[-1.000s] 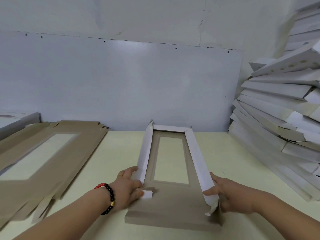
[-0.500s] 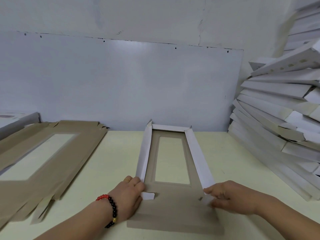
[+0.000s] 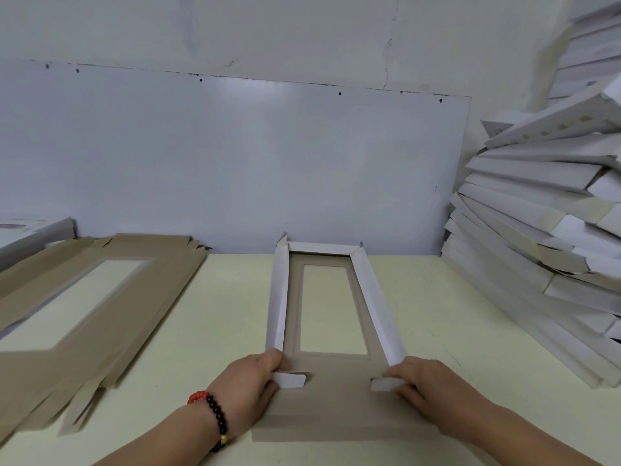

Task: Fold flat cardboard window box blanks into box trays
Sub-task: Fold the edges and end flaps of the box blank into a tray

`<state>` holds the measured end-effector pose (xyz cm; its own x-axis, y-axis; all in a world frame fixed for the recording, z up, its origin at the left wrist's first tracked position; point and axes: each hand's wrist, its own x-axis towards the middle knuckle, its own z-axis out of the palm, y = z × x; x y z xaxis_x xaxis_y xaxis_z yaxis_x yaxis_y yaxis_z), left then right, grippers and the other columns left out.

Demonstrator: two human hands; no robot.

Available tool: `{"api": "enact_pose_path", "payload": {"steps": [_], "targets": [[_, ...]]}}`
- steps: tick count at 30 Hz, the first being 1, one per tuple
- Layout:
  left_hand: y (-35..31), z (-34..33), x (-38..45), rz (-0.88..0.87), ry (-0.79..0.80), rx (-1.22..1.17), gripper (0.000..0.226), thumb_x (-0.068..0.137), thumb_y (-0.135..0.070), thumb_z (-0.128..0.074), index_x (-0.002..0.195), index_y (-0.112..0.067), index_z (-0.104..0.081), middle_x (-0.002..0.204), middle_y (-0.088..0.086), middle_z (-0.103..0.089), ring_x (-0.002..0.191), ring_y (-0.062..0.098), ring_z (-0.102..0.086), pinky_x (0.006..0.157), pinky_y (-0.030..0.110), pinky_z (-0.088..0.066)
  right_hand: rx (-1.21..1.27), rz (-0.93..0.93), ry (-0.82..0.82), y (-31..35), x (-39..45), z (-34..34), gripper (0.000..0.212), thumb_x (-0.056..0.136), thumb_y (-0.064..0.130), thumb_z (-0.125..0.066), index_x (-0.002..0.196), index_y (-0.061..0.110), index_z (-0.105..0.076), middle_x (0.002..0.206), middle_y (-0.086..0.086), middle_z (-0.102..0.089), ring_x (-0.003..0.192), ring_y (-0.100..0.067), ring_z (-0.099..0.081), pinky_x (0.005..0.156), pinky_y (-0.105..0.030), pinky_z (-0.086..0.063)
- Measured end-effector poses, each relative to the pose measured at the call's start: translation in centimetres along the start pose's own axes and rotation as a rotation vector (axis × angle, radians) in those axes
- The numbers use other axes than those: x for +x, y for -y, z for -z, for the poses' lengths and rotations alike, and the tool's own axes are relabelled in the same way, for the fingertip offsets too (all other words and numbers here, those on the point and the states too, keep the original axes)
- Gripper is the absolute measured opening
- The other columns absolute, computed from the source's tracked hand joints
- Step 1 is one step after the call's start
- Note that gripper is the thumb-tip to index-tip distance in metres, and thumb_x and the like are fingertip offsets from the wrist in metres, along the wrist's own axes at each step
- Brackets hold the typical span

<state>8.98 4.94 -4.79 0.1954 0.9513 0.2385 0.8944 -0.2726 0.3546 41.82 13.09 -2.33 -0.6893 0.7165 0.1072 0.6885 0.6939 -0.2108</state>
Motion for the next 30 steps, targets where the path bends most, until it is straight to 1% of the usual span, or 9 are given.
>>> {"api": "enact_pose_path", "payload": {"steps": [2,5,9,11,13,17,20,25,30], "targets": [[0.1,0.2,-0.3,-0.016,0.02,-0.038,0.021,0.092,-0.019,-0.039,0.098,-0.039,-0.037,0.086,-0.017,-0.049,0.075,-0.004,-0.044,0.066,0.007,-0.032,0.028,-0.027,-0.009,-0.1,-0.4,-0.1,0.03,0.101,0.023,-0.037,0.125,0.036,-0.049,0.112,0.023,-0.054,0.093,0.013,-0.048,0.079,-0.003,-0.034],[0.4,0.6,-0.8,-0.024,0.025,-0.071,0.026,0.091,-0.015,-0.032,0.091,-0.04,-0.028,0.078,-0.012,-0.05,0.066,0.001,-0.044,0.06,0.014,-0.035,0.1,-0.03,0.012,-0.3,-1.1,-0.1,0.032,0.097,0.013,-0.031,0.109,0.042,-0.039,0.098,0.026,-0.055,0.081,0.012,-0.05,0.07,-0.008,-0.039],[0.3,0.8,-1.0,-0.014,-0.016,-0.096,0.022,0.092,-0.013,-0.036,0.089,-0.035,-0.036,0.083,-0.005,-0.059,0.073,0.011,-0.052,0.068,0.025,-0.043,0.132,-0.041,-0.042,-0.4,-1.6,-0.3,0.038,0.095,0.006,-0.037,0.104,0.041,-0.047,0.103,0.025,-0.058,0.092,0.007,-0.054,0.08,-0.015,-0.043],[-0.1,0.9,-1.0,-0.019,-0.056,-0.116,0.021,0.092,-0.01,-0.042,0.091,-0.028,-0.05,0.088,-0.008,-0.061,0.078,0.007,-0.056,0.073,0.025,-0.047,0.11,0.02,-0.162,-0.5,-1.8,-0.7,0.034,0.093,0.0,-0.046,0.104,0.028,-0.06,0.111,0.014,-0.059,0.099,-0.001,-0.057,0.086,-0.023,-0.047],[-0.6,0.8,-1.0,-0.051,-0.183,-0.13,0.018,0.09,-0.007,-0.049,0.089,-0.018,-0.063,0.087,-0.008,-0.063,0.078,0.006,-0.058,0.074,0.024,-0.048,0.072,0.083,-0.297,-0.4,-2.0,-1.0,0.03,0.088,-0.004,-0.058,0.104,0.019,-0.07,0.107,0.008,-0.06,0.089,-0.003,-0.06,0.078,-0.02,-0.05],[-1.4,0.4,-1.1,-0.066,-0.348,-0.126,0.027,0.088,-0.024,-0.051,0.071,-0.011,-0.067,0.072,-0.006,-0.062,0.063,0.007,-0.058,0.061,0.022,-0.049,0.007,0.08,-0.432,0.1,-2.3,-1.4,0.043,0.064,-0.01,-0.082,0.095,0.019,-0.078,0.089,0.011,-0.068,0.069,-0.005,-0.064,0.061,-0.014,-0.048],[-1.7,0.4,-1.1,-0.019,-0.397,-0.065,0.024,0.084,-0.027,-0.053,0.067,-0.018,-0.066,0.065,-0.013,-0.06,0.06,0.006,-0.054,0.056,0.02,-0.044,-0.035,0.031,-0.512,0.3,-2.0,-1.3,0.037,0.056,-0.002,-0.09,0.08,0.022,-0.076,0.078,0.017,-0.069,0.062,-0.005,-0.064,0.055,-0.015,-0.045],[-1.8,0.3,-1.1,0.047,-0.372,-0.156,0.019,0.081,-0.003,-0.068,0.076,-0.022,-0.066,0.071,-0.021,-0.059,0.07,-0.007,-0.052,0.063,0.004,-0.038,-0.079,0.086,-0.522,-0.1,-1.9,-1.0,0.042,0.047,-0.003,-0.093,0.072,0.025,-0.073,0.072,0.016,-0.068,0.054,-0.009,-0.063,0.045,-0.015,-0.044],[-1.2,0.6,-0.9,0.027,-0.284,-0.192,0.017,0.086,-0.002,-0.066,0.083,-0.018,-0.071,0.079,-0.024,-0.06,0.078,-0.013,-0.055,0.07,0.001,-0.039,-0.071,0.185,-0.424,-0.5,-1.8,-0.1,0.051,0.043,-0.009,-0.091,0.078,0.027,-0.078,0.085,0.017,-0.072,0.068,0.002,-0.067,0.054,-0.011,-0.05]]}}
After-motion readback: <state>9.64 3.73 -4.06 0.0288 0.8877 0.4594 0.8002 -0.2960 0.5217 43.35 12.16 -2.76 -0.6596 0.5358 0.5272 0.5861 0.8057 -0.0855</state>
